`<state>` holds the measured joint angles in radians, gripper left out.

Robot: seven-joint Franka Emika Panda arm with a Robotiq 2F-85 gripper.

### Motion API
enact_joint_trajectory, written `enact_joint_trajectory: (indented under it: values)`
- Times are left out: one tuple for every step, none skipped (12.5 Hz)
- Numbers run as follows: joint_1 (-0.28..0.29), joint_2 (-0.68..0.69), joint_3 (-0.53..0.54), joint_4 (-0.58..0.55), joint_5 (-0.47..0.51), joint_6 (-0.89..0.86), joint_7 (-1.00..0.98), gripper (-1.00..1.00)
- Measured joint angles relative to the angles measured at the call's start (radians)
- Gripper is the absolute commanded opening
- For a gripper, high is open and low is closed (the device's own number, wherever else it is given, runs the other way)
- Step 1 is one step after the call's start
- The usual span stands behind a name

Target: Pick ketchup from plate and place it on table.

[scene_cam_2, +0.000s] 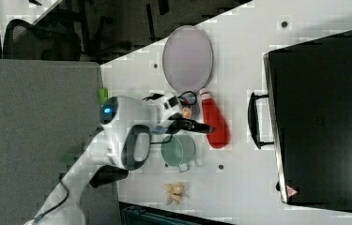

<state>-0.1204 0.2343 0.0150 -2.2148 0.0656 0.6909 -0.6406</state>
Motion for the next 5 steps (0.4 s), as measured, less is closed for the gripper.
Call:
enact_joint_trajectory:
  values:
    - [0.002, -0.030, 0.000, 0.033, 0.002, -0.037, 0.019, 1.00]
    - [0.003, -0.063, 0.004, 0.076, 0.003, -0.074, 0.054, 1.00]
    - [0.004, -0.096, 0.008, 0.121, 0.003, -0.108, 0.112, 1.00]
    - [0.004, -0.127, 0.010, 0.176, 0.005, -0.159, 0.174, 1.00]
    - [0.002, -0.156, 0.015, 0.241, 0.006, -0.242, 0.237, 1.00]
